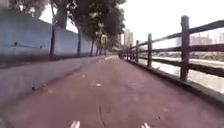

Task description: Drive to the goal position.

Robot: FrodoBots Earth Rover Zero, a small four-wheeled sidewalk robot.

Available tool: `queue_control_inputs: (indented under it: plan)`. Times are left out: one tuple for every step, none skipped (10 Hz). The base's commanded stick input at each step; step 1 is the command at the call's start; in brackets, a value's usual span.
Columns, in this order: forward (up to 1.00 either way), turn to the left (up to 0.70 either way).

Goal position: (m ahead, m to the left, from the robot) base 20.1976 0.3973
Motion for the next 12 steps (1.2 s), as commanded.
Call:
queue_control_inputs:
  plan:
    - [0.70, 0.00]
    - [0.70, 0.00]
    - [0.70, 0.00]
    - [0.70, 0.00]
    - [0.70, 0.00]
    - [0.70, 0.00]
    - [0.70, 0.00]
    - [0.70, 0.00]
    - [0.70, 0.00]
    - [0.70, 0.00]
    - [0.70, 0.00]
    - [0.70, 0.00]
